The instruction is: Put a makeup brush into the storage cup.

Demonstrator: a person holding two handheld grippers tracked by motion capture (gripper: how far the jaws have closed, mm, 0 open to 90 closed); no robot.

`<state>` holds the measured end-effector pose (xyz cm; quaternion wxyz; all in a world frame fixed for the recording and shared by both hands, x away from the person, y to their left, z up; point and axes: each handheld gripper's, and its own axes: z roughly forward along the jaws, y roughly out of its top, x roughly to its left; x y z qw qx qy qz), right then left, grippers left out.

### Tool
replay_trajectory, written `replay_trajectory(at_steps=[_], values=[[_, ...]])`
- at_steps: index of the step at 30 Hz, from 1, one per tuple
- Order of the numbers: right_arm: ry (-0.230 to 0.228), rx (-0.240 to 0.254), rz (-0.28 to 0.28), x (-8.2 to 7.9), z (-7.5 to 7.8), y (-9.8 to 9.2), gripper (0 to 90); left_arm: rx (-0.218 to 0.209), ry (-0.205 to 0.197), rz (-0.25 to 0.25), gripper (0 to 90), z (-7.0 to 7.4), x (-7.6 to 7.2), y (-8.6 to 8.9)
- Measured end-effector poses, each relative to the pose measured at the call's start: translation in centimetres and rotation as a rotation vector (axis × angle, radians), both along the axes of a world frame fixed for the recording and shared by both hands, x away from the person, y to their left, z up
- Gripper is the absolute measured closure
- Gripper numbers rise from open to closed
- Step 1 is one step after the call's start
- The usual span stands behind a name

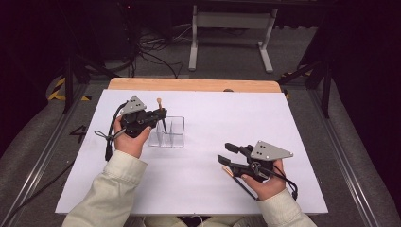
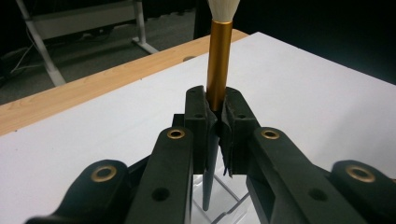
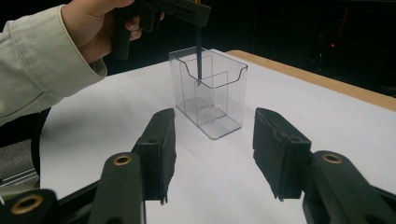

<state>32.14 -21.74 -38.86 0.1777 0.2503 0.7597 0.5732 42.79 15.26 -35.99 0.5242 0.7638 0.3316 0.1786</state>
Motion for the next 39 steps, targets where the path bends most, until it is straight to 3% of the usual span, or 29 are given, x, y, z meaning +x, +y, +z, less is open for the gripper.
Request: replay_trajectory(at_steps=[6,7,8,11,13,15,29,39], values=[[-0.001,0.002,-0.001,0.0,0.0,0.0,49.4,0.005,-0.001,0.011,81.8,-0.1,0.0,0.0],[-0.001,0.004,0.000,0.0,0.1,0.0,49.3,0.005,-0.001,0.011,76.1,-0.1,0.0,0.0],[-0.001,0.004,0.000,0.0,0.1,0.0,49.3,0.003,0.003,0.021,76.1,0.0,0.0,0.0],[-0.004,0.007,-0.001,0.0,0.1,-0.1,49.0,0.013,0.030,0.058,42.6,-0.1,0.0,0.0],[-0.006,0.007,-0.001,0.0,0.2,-0.1,48.8,0.026,0.032,0.081,30.1,0.0,-0.3,0.3],[-0.007,0.011,-0.003,0.1,0.2,-0.2,48.5,0.026,0.026,0.089,24.3,0.2,-0.6,0.8],[0.002,-0.005,-0.036,0.2,1.0,-1.2,47.0,0.065,-0.009,-0.013,20.7,1.3,-4.8,2.1],[0.026,-0.037,-0.053,0.4,1.3,-1.7,42.4,0.041,-0.002,-0.081,14.6,0.6,-6.6,3.2]])
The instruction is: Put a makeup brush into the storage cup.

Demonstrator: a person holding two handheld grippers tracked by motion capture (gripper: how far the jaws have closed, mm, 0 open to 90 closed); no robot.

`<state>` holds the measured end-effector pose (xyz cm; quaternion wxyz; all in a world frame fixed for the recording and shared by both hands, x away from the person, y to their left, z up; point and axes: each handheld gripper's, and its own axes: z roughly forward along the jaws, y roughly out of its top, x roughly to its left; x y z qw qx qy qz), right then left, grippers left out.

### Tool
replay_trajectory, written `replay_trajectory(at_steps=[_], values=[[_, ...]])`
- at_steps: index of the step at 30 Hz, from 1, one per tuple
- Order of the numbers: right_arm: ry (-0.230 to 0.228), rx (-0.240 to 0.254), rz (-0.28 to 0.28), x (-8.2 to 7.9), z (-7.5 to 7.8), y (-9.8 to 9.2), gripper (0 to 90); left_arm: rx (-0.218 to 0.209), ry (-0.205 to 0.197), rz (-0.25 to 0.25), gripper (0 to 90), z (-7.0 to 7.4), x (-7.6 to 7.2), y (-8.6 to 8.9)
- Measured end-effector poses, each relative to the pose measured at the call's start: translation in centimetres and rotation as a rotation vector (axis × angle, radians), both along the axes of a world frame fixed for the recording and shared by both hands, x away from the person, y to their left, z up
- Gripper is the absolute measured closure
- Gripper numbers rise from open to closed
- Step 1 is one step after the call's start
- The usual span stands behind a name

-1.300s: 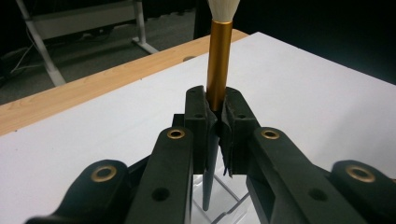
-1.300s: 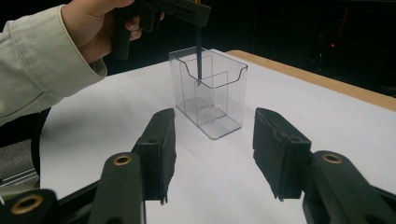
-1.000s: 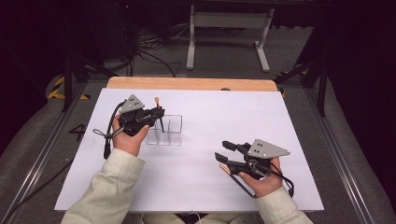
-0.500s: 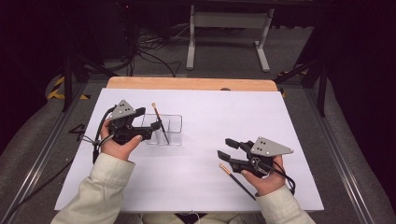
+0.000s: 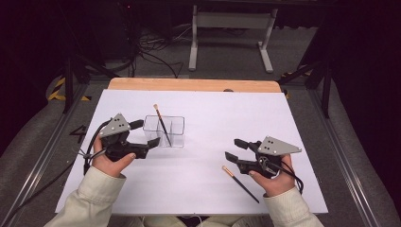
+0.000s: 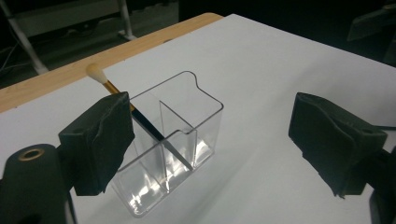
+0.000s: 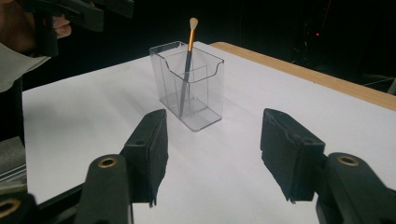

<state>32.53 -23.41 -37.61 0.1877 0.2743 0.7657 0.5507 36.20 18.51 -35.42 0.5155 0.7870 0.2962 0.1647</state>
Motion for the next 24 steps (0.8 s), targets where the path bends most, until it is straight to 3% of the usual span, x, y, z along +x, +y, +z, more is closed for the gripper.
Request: replay_trajectory(at_steps=[11,12,16,20,24], values=[[0.026,-0.076,-0.025,-0.1,0.6,0.2,41.4,0.007,0.000,-0.026,14.2,0.1,-0.5,0.5],[0.046,-0.104,-0.038,-0.2,0.9,0.1,41.5,0.012,-0.002,-0.032,14.0,0.1,-0.6,0.6],[0.051,-0.141,-0.057,-0.3,1.2,0.1,41.6,0.016,0.000,-0.037,13.5,0.2,-0.7,0.8],[0.090,-0.190,-0.069,-0.3,1.5,0.3,41.9,0.027,-0.007,-0.039,12.1,0.0,-0.8,0.9],[0.112,-0.253,-0.040,-0.3,1.7,0.7,41.1,0.031,-0.002,-0.040,11.0,0.0,-0.8,1.2]])
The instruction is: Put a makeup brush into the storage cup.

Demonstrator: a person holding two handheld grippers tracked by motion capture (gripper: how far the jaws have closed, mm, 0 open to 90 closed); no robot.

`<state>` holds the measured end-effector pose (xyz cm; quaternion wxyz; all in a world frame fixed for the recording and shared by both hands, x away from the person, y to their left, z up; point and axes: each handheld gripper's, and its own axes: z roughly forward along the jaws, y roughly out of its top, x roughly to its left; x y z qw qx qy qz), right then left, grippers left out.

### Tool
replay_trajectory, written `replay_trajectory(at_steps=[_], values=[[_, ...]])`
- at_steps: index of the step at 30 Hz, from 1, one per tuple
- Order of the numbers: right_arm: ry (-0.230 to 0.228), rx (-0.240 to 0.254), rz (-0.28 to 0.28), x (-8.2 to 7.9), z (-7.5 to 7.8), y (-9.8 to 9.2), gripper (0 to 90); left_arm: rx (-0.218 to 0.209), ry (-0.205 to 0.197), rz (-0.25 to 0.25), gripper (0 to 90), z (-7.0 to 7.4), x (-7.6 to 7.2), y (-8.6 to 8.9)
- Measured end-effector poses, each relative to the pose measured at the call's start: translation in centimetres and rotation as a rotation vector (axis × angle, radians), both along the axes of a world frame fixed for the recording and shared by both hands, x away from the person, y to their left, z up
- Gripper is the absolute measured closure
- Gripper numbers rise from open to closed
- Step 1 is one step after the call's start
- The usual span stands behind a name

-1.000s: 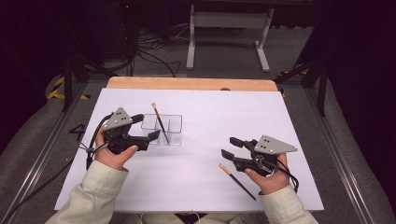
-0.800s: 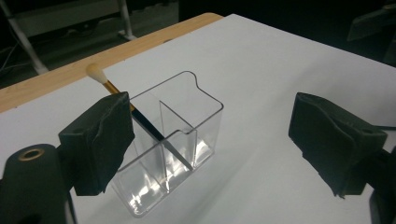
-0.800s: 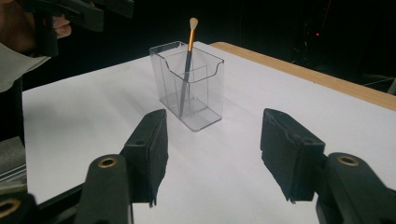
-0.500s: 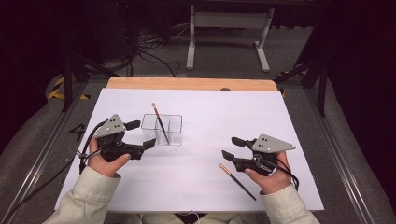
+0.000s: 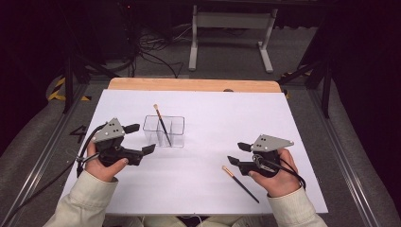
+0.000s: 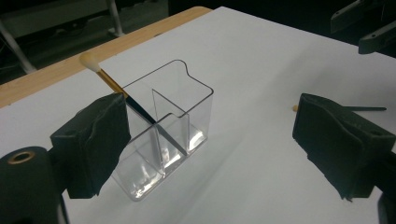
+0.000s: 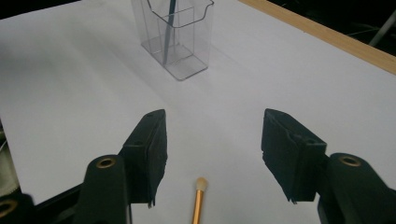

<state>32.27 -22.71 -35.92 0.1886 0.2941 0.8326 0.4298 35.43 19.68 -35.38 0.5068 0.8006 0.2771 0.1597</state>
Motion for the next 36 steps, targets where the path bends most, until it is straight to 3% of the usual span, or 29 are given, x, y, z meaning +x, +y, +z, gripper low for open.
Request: replay_trajectory(at_steps=[5,9,23,36], values=[[0.013,-0.042,0.011,-0.1,0.1,0.4,40.7,-0.003,0.014,0.000,7.0,-0.1,0.0,0.3],[0.050,-0.103,0.019,-0.1,0.1,0.9,41.8,-0.006,0.015,0.005,6.9,-0.1,-0.1,0.3],[0.136,-0.236,0.077,-0.5,-0.5,2.2,45.9,0.002,0.018,0.012,6.9,-0.2,0.2,0.4],[0.273,-0.365,0.069,0.1,-2.3,2.2,47.8,0.013,0.022,0.027,6.9,-0.2,0.3,0.6]])
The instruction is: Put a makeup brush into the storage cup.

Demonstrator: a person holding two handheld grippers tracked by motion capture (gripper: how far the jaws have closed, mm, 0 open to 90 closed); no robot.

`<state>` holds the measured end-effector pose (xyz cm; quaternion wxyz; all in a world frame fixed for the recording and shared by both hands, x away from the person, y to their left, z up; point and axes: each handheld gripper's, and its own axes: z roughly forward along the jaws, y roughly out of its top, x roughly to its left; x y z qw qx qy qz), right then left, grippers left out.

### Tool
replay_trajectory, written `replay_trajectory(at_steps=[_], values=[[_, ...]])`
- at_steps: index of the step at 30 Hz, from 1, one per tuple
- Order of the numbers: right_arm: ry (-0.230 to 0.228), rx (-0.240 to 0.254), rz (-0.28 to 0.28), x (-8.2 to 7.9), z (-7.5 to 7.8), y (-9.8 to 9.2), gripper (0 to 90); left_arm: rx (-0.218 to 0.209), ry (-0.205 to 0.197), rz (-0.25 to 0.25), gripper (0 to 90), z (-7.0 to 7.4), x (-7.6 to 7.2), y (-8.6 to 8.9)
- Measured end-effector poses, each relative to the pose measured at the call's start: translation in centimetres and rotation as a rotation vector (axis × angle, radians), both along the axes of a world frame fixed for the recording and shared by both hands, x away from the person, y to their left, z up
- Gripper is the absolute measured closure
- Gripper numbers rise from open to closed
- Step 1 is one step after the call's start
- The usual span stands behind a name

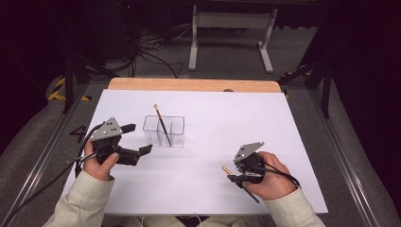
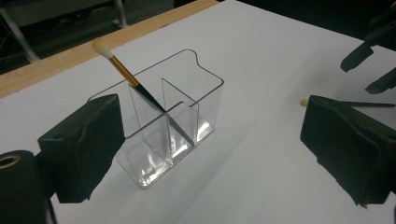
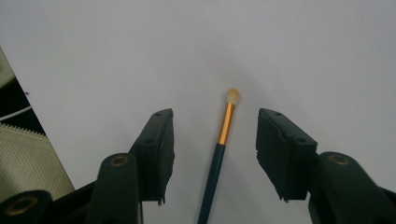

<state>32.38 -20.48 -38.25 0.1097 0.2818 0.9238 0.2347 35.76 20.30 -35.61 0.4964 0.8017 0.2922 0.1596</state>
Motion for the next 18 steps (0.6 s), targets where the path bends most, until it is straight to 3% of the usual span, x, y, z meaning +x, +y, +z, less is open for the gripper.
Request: replay_trajectory(at_steps=[8,18], values=[[0.068,-0.051,-0.017,0.4,-1.0,-0.2,51.6,-0.003,0.004,0.003,6.8,0.0,0.0,0.1],[0.124,-0.078,-0.047,0.7,-1.8,-0.4,54.9,-0.002,0.007,0.005,5.6,0.0,0.0,0.1]])
